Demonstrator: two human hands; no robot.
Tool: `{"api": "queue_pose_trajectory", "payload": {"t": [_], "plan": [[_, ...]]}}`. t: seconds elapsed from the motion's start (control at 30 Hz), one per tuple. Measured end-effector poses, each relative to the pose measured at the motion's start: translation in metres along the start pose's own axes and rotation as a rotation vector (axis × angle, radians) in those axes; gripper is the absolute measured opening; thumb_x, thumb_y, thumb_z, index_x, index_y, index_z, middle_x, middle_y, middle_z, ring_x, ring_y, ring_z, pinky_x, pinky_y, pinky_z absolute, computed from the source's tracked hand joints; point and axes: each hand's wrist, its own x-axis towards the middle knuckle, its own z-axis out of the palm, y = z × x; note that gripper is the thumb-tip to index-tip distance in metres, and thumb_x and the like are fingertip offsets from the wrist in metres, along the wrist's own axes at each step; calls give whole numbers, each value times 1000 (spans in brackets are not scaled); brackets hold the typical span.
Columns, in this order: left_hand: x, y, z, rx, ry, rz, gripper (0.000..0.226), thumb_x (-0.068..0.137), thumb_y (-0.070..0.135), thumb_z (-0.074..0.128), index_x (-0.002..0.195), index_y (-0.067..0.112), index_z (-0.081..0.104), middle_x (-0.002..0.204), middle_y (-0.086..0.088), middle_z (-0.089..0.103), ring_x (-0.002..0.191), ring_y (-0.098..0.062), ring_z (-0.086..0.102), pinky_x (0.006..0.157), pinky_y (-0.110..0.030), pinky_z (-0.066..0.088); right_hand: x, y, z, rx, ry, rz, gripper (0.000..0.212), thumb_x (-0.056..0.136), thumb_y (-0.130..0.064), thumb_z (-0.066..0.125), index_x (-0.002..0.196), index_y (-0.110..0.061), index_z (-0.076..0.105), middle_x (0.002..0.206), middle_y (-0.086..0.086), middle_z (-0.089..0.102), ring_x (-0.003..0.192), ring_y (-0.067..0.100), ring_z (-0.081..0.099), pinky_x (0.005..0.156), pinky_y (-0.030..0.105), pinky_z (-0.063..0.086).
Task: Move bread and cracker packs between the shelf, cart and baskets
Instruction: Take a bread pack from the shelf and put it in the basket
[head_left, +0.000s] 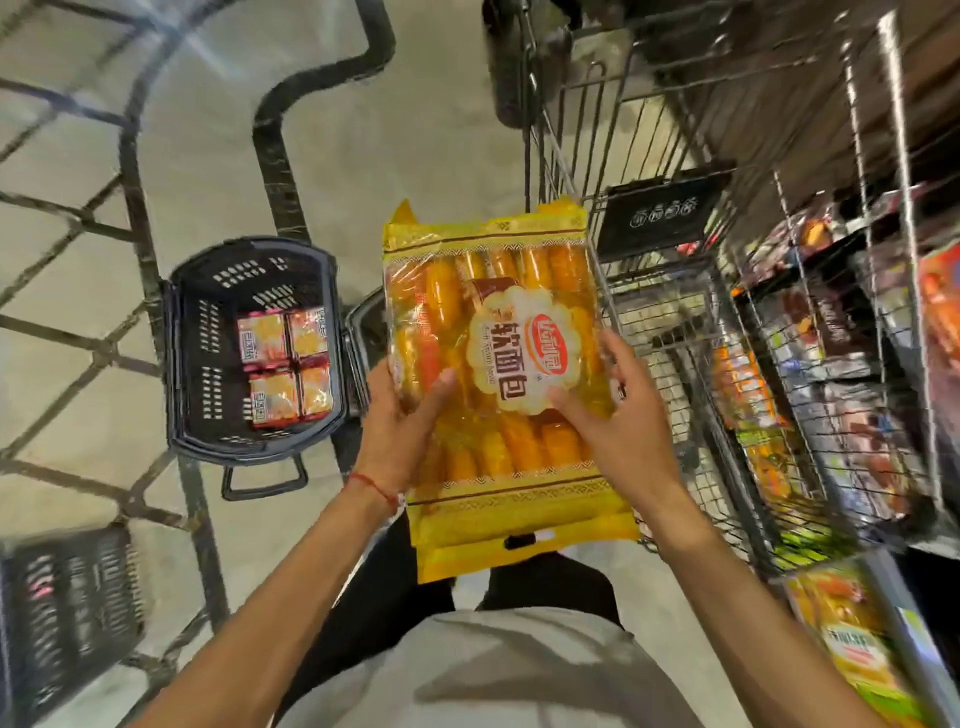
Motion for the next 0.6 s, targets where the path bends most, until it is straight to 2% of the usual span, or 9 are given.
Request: {"api": "queue_pose_trajectory", "payload": {"t": [0.07, 0.17, 0.2, 0.27, 0.37, 0.47, 0.53, 0.6], "plan": [[-8, 6, 7, 5, -47, 39, 66, 90, 42, 66, 147, 24, 38, 130, 5, 62, 113, -11, 65, 86, -26, 59, -18, -4, -13, 16, 42, -8, 83, 88, -37, 82, 158, -37, 37, 161, -12, 42, 149, 13, 37, 122, 50, 37], [-17, 13, 15, -10, -136, 58, 67, 91, 48, 69, 148, 30, 38, 134, 3, 63, 119, -18, 65, 96, -46, 57, -45, -6, -24, -4, 160, -9, 82, 87, -42, 82, 157, -35, 40, 157, -12, 46, 147, 16, 39, 120, 54, 38], [-20, 15, 17, -2, -159, 81, 64, 93, 46, 69, 147, 30, 38, 134, 3, 63, 120, -18, 65, 98, -49, 56, -53, -7, -26, -6, 205, -15, 82, 86, -39, 83, 157, -31, 42, 156, -10, 48, 146, 16, 40, 119, 53, 39], [-26, 18, 23, 17, -211, 117, 59, 97, 38, 66, 148, 28, 38, 135, 3, 61, 121, -18, 64, 99, -46, 56, -74, -6, -31, 12, 291, -15, 75, 87, -30, 83, 154, -26, 47, 155, -7, 48, 144, 15, 44, 117, 52, 43], [-34, 18, 33, 23, -271, 165, 54, 100, 31, 64, 147, 22, 40, 132, 2, 63, 116, -15, 66, 95, -38, 59, -115, 0, -35, 20, 444, -10, 63, 92, -27, 79, 149, -26, 52, 148, -13, 48, 140, 12, 48, 114, 45, 47], [-44, 17, 49, 35, -273, 161, 55, 98, 38, 65, 146, 26, 40, 129, 7, 64, 116, -13, 64, 98, -40, 56, -163, 11, -33, 90, 627, 85, 52, 97, -22, 73, 146, -24, 55, 142, -11, 50, 131, 9, 50, 110, 41, 49], [-55, 20, 64, 20, -290, 139, 59, 96, 44, 67, 146, 27, 40, 131, 5, 64, 118, -17, 64, 99, -43, 55, -194, 19, -26, 111, 763, 161, 53, 98, -24, 73, 146, -20, 53, 137, -8, 50, 125, 8, 51, 106, 42, 52], [-68, 20, 80, 19, -301, 151, 64, 92, 48, 68, 145, 24, 41, 133, 3, 63, 121, -19, 62, 104, -46, 51, -218, 33, -18, 112, 883, 264, 64, 95, -29, 75, 150, -17, 46, 137, -4, 46, 130, 12, 45, 112, 49, 45]]}}
